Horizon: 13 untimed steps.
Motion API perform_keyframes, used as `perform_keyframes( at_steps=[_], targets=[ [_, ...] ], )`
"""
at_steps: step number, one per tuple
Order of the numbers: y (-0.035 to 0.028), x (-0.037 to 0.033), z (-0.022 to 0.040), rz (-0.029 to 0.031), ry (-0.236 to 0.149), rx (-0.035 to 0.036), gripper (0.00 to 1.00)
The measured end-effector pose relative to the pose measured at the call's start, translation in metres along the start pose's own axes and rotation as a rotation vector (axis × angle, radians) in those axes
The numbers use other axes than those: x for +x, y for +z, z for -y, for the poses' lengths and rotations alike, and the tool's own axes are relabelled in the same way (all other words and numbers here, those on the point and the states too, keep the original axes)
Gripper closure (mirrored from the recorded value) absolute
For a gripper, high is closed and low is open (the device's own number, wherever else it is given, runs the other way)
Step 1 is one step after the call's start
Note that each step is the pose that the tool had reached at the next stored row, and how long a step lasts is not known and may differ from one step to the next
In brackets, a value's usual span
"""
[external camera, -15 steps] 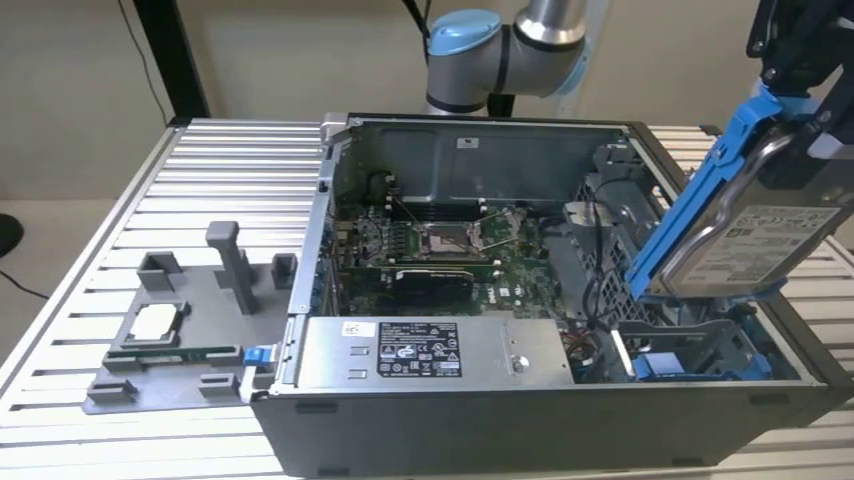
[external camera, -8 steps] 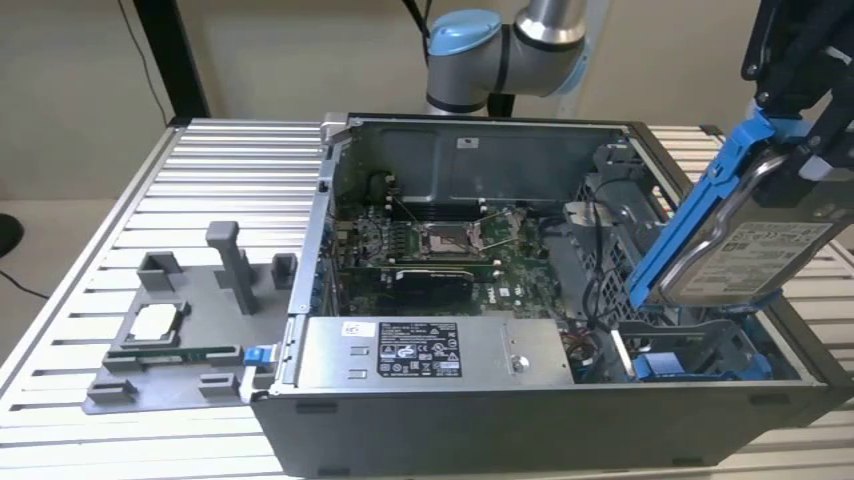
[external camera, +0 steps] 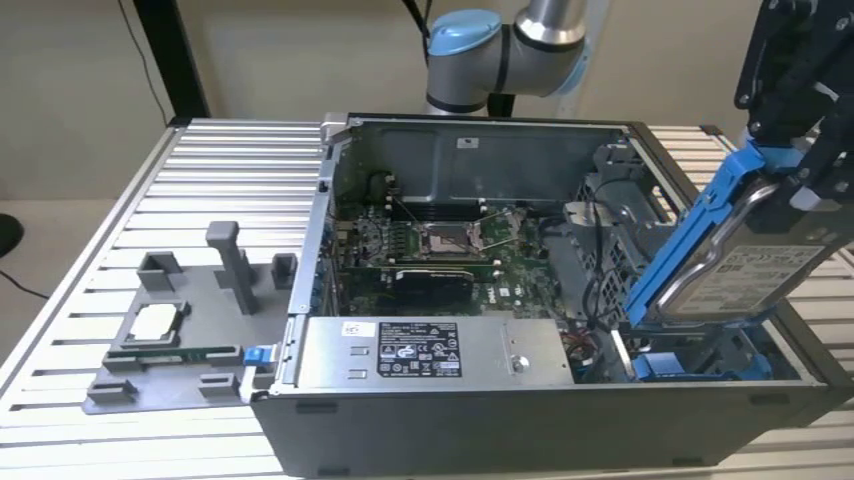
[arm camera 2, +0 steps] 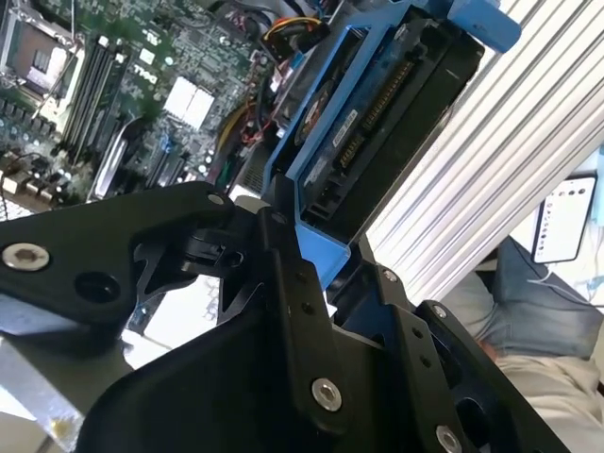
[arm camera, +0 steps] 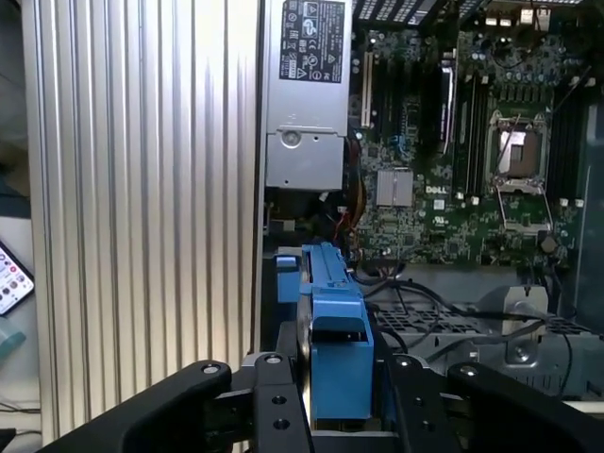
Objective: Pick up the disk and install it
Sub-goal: 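Pick up the disk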
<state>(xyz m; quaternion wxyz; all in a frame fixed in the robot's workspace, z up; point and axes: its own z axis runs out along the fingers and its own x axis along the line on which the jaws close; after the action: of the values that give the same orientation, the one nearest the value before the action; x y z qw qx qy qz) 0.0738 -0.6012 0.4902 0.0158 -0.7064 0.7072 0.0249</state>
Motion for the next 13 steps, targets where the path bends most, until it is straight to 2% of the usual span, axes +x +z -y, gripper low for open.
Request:
perform_keyframes(
  at_steps=[8,13],
  targets=[
    [0.0143,0.0028,0.0031,0.0,0.0,0.0006,1.0],
    [0.0233,0.0034,0.0091,0.0,0.0,0.0006,1.0]
  ],
)
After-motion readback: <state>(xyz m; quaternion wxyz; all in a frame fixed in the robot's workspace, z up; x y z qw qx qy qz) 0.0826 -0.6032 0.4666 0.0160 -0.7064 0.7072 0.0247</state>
